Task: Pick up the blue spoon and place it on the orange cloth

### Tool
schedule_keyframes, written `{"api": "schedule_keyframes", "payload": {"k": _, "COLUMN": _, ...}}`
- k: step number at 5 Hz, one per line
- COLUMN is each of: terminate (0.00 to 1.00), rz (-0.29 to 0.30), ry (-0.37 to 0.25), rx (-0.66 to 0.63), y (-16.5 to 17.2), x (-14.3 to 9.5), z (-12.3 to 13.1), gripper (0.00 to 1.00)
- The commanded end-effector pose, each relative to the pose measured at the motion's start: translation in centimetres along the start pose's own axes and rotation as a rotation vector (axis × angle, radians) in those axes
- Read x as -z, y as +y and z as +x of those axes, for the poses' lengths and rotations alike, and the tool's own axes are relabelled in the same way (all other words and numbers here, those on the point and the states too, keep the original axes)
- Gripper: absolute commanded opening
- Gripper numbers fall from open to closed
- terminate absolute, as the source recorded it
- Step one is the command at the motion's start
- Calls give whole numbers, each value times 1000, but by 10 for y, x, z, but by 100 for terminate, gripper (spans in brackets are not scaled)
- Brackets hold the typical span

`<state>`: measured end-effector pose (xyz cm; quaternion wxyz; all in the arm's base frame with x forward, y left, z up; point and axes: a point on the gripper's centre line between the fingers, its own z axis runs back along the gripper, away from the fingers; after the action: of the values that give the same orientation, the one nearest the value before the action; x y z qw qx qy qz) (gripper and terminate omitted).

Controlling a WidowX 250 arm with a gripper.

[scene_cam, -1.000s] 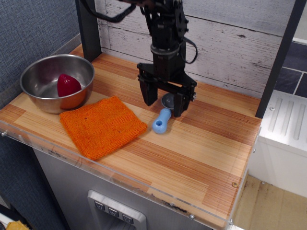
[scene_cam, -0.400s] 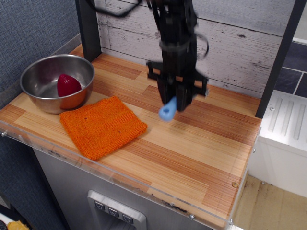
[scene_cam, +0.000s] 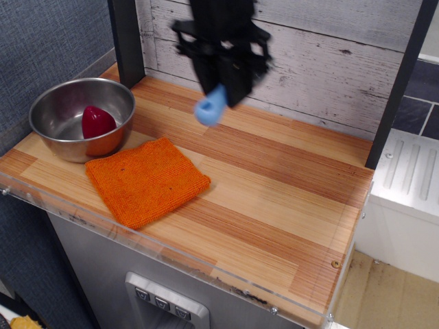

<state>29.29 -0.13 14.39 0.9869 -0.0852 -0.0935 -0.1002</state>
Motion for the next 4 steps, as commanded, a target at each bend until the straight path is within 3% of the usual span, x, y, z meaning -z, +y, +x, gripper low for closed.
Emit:
{"api": "schedule_keyframes", "payload": {"k": 1, "terminate": 0, "rz": 103, "ry": 81, "rx": -31, "y": 57, "x": -6, "z": -48, "gripper": 0}}
{"api": "schedule_keyframes", "payload": {"k": 4, "terminate": 0, "rz": 121, "ry": 234, "rx": -107, "y": 92, "x": 42, "z": -74, "gripper": 0}}
